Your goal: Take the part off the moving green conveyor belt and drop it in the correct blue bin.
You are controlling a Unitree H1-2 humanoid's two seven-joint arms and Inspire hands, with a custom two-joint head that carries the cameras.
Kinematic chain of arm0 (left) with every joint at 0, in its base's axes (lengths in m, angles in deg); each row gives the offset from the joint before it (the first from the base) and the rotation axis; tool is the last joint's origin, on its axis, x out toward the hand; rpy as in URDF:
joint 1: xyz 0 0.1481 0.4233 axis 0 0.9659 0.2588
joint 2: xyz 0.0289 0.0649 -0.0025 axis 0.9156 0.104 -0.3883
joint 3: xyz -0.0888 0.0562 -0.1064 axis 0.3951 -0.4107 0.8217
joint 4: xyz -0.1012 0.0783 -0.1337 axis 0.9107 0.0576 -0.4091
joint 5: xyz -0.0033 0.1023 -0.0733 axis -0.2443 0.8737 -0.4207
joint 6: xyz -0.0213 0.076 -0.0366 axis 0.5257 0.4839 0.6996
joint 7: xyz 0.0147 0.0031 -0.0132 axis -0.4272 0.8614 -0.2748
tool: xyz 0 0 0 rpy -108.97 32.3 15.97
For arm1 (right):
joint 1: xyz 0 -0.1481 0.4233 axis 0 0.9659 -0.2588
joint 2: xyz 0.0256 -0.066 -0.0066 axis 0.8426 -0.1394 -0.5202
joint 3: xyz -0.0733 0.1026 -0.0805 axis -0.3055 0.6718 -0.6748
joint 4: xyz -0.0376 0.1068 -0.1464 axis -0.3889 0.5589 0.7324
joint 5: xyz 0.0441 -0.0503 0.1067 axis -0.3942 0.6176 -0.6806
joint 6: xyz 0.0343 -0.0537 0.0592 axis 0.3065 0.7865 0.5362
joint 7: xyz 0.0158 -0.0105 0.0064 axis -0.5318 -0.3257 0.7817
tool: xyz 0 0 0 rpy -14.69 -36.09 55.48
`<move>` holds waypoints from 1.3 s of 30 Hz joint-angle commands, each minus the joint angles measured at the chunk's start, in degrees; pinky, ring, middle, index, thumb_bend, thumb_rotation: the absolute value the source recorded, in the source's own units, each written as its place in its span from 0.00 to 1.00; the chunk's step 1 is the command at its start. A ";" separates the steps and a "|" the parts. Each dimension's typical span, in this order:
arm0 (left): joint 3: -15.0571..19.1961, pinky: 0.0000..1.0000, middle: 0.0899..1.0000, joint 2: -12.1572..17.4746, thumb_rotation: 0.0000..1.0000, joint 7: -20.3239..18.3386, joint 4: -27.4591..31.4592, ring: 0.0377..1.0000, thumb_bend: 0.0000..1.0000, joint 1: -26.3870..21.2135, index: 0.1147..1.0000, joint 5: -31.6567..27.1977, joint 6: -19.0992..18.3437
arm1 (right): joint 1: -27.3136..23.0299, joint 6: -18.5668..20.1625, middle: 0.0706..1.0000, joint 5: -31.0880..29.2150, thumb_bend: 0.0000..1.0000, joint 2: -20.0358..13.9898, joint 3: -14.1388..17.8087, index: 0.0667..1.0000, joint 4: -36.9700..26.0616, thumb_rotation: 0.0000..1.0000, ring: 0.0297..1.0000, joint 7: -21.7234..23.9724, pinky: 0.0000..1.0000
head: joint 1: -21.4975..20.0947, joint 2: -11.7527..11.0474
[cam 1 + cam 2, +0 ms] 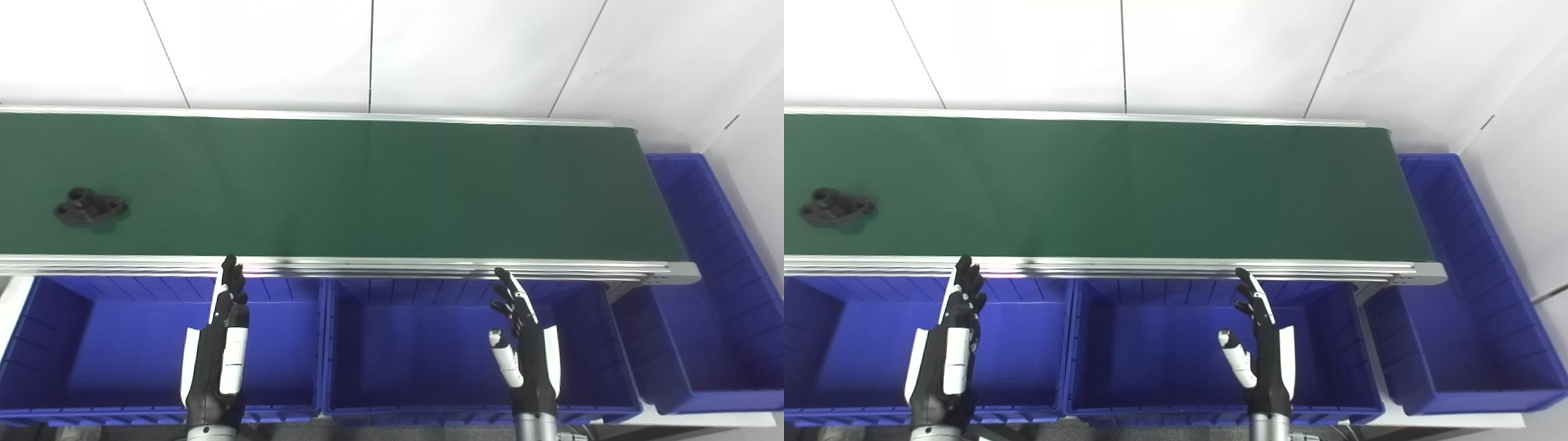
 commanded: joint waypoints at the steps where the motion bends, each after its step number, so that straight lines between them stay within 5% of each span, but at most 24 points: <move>1: -0.48 1.00 1.00 -0.23 1.00 -0.68 1.88 1.00 0.51 0.15 1.00 0.42 0.57 | -0.23 -3.24 0.93 1.63 0.90 -1.14 -0.97 0.89 -2.56 0.98 0.89 -1.26 0.82 | 0.12 0.16; 7: -0.85 1.00 1.00 -0.92 1.00 -0.30 0.68 1.00 0.54 -0.28 1.00 1.18 1.70 | 0.35 -3.19 0.94 2.63 0.84 -3.77 -2.58 0.88 -4.05 0.94 0.91 -0.42 0.85 | 0.87 -0.38; 22: -1.17 1.00 1.00 -1.60 1.00 -0.44 -2.07 1.00 0.60 -0.09 1.00 0.83 4.27 | 1.95 -3.23 0.94 -6.38 0.78 -1.86 0.45 0.88 -3.37 0.90 0.91 5.45 0.85 | 3.68 -5.23; 39: -1.93 1.00 1.00 -2.78 1.00 0.08 -3.54 1.00 0.62 -1.01 1.00 3.21 4.29 | 1.34 -3.14 0.94 -6.71 0.81 -1.89 2.80 0.91 -2.61 0.93 0.90 6.96 0.85 | 7.84 -4.15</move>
